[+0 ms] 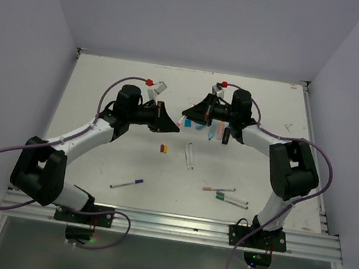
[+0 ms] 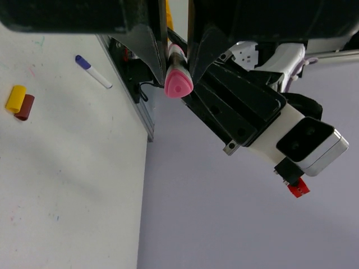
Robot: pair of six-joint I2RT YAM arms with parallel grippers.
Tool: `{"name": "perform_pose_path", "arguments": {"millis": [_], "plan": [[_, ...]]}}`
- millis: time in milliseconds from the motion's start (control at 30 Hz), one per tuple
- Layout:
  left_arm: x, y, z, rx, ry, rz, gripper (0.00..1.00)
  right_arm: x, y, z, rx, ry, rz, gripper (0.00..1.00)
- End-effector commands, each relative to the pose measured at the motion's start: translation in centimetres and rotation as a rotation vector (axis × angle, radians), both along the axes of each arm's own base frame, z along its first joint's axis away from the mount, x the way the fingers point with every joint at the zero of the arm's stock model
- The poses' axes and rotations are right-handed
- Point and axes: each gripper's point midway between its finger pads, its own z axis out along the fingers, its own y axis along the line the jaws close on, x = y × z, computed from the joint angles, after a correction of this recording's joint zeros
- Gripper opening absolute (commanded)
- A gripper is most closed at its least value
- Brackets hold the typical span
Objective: Open the pen caps
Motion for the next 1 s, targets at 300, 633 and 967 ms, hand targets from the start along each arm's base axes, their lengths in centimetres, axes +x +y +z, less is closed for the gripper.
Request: {"name": "perform_pose_path", "arguments": {"millis": [300, 633, 967], "plan": [[-7.6, -1.1, 3.4, -0.225, 0.066, -0.311, 0.0, 6.0, -1.8, 7.5, 0.149, -0.21, -0.159, 0.0], [-9.0, -0.3, 1.6, -0.166, 0.092, -0.3, 0.0, 10.2, -4.4, 7.9, 0.091, -0.222, -0.309, 0.0], [-9.1, 1.1, -0.8, -0.114, 0.1, -0.221, 0.0, 9.4, -7.2, 6.6, 0.005, -0.209, -0.322, 0.0]]}}
